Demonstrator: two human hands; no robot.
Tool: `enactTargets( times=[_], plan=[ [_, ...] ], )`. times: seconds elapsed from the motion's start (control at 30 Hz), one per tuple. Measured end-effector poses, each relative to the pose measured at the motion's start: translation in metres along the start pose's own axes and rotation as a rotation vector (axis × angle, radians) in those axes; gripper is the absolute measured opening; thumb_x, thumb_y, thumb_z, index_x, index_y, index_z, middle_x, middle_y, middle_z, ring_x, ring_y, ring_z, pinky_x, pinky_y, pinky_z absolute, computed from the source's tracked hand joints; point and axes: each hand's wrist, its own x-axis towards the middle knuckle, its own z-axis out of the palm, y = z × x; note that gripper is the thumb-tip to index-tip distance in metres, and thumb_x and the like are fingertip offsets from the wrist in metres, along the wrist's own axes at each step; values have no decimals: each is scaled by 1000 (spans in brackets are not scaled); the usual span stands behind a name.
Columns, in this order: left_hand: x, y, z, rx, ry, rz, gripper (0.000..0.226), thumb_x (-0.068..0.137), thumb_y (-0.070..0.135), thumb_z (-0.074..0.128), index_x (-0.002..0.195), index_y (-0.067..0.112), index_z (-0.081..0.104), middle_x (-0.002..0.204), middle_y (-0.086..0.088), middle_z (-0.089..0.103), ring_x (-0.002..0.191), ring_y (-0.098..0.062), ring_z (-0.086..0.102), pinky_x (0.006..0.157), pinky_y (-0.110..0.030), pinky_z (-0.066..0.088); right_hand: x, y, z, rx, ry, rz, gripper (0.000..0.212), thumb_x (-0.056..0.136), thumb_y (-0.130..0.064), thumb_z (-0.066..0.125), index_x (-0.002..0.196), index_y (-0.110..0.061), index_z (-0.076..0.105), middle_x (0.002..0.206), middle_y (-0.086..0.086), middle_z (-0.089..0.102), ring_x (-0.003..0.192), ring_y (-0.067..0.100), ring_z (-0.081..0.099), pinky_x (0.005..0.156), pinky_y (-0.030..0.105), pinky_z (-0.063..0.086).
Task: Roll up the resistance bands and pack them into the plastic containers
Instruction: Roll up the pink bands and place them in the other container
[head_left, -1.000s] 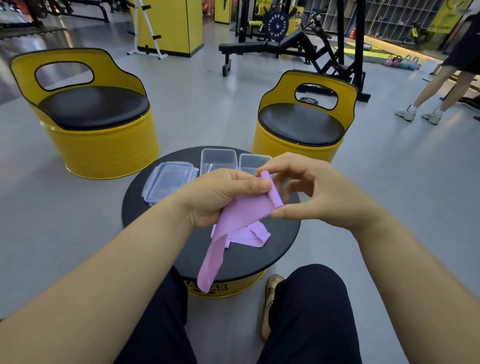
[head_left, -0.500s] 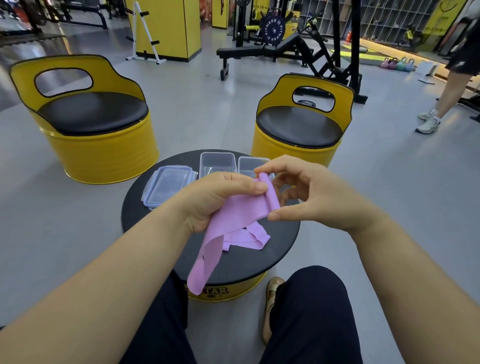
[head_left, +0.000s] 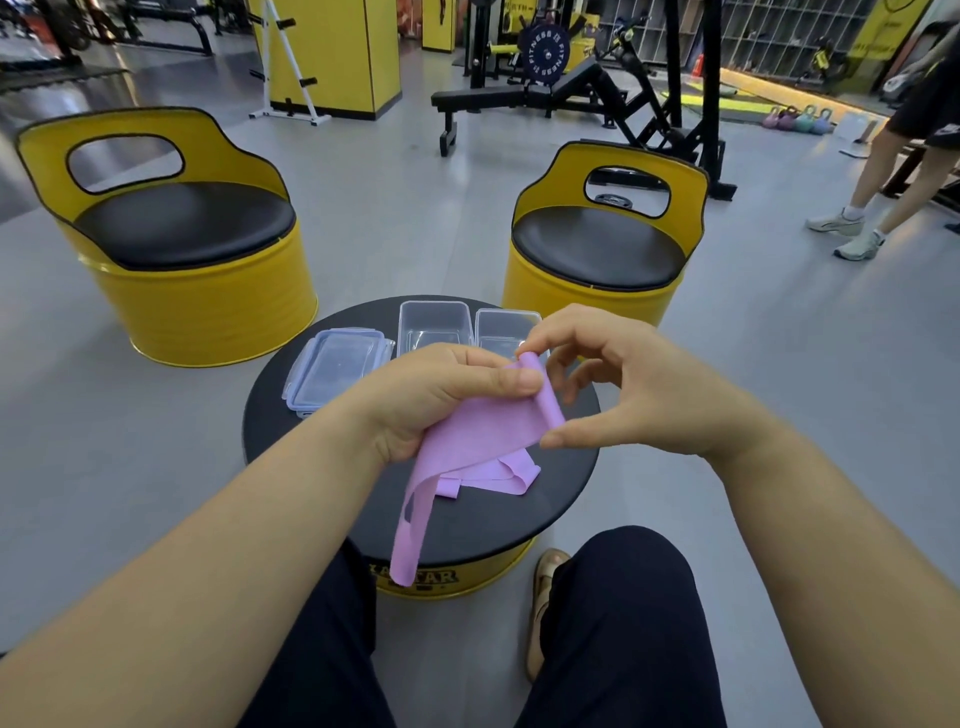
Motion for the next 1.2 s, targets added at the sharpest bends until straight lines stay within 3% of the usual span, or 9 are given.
enactTargets(
  times=[0.17, 0.37, 0.53, 0.63, 0.7, 0.9, 0.97, 1.07, 1.2],
  plan=[
    [1, 0, 0, 31, -21, 6, 13, 67, 28, 69, 60, 17, 71, 60, 0, 63, 53, -10, 57, 51, -17, 45, 1, 1, 0, -84, -4, 4, 47, 62, -22, 79, 105, -19, 59, 106, -1, 58, 89, 14, 57, 73, 37, 54],
    [2, -3, -4, 23, 20, 42, 15, 70, 29, 69, 70, 14, 73, 76, -9, 64, 71, -21, 58, 69, -30, 43, 0, 2, 0, 26, 9, 40, 56, 65, -24, 78, 116, -30, 56, 110, -10, 57, 87, 12, 57, 75, 26, 54],
    [5, -6, 1, -76, 130, 119, 21, 63, 37, 69, 71, 18, 76, 75, 1, 70, 73, -13, 61, 72, -24, 45, -1, 8, 11, 301, 259, 131, 50, 65, -26, 82, 108, -26, 57, 100, -8, 66, 79, 11, 61, 79, 32, 54],
    [9, -11, 2, -91, 191, 182, 27, 67, 39, 70, 80, 17, 76, 91, -5, 71, 87, -16, 60, 84, -30, 42, 1, 13, 24, 344, 442, 164, 42, 59, -30, 78, 96, -22, 61, 88, -4, 68, 81, 21, 66, 81, 36, 56],
    [9, -13, 5, -83, 201, 215, 27, 72, 38, 68, 84, 15, 76, 101, -9, 70, 93, -17, 60, 90, -31, 42, 3, 14, 31, 330, 507, 167, 31, 65, -20, 80, 92, -17, 65, 88, 0, 70, 82, 21, 68, 79, 34, 57],
    [7, -15, 5, 3, 290, 228, 32, 76, 36, 70, 99, 14, 74, 103, -8, 71, 92, -15, 63, 75, -24, 46, 5, 14, 33, 308, 565, 159, 12, 79, -5, 72, 90, -10, 71, 82, -1, 73, 75, 11, 71, 67, 18, 55],
    [5, -14, 5, 72, 290, 237, 23, 79, 34, 70, 96, 20, 75, 101, -4, 72, 90, -14, 62, 77, -28, 43, 5, 13, 32, 236, 563, 147, 12, 79, -5, 72, 90, -11, 72, 82, -3, 72, 74, 6, 69, 65, 14, 53],
    [4, -13, 5, 87, 335, 263, 7, 81, 24, 69, 87, 24, 73, 85, 1, 74, 77, -6, 65, 67, -18, 46, 5, 13, 29, 76, 559, 135, 15, 76, -7, 74, 89, -16, 73, 82, -8, 70, 75, 4, 65, 65, 11, 51],
    [6, -13, 2, 149, 396, 324, 9, 82, 16, 70, 83, 25, 70, 78, -1, 74, 72, -3, 67, 63, -13, 47, 6, 15, 27, 38, 558, 155, 16, 75, -9, 76, 88, -17, 73, 82, -9, 70, 77, 4, 64, 68, 13, 53]
  ],
)
